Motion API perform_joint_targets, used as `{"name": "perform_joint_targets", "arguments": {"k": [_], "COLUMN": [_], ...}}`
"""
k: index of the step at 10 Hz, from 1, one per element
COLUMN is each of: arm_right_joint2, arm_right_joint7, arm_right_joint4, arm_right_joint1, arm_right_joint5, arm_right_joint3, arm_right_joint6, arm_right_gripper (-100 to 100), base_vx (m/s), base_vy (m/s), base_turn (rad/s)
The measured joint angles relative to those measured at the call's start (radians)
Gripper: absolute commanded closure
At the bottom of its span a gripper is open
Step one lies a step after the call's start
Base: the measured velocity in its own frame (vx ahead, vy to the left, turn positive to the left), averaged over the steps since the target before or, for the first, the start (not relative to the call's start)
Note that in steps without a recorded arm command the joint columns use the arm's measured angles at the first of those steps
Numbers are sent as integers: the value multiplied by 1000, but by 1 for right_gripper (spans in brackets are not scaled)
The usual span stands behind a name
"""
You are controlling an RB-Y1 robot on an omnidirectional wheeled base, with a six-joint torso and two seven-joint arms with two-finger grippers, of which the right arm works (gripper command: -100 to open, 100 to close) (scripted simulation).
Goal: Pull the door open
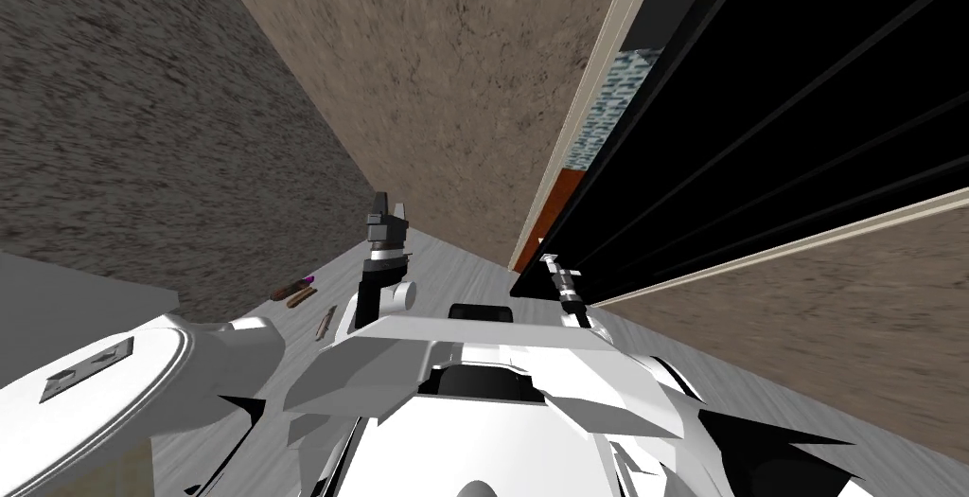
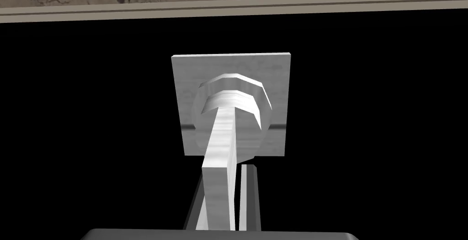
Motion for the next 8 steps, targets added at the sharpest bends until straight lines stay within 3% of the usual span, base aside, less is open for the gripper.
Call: {"name": "perform_joint_targets", "arguments": {"k": [3,4,6,7,8], "arm_right_joint2": [-20,-28,-34,-34,-43], "arm_right_joint7": [-34,-47,-62,-64,-70], "arm_right_joint4": [16,-9,7,10,-18], "arm_right_joint1": [16,36,35,37,61], "arm_right_joint5": [21,28,38,39,41], "arm_right_joint3": [23,31,43,44,45], "arm_right_joint6": [-40,-43,-67,-69,-67], "arm_right_gripper": [100,100,100,100,100], "base_vx": [-177,-162,-96,-139,-200], "base_vy": [-61,-81,-33,-65,-88], "base_turn": [84,64,25,204,172]}}
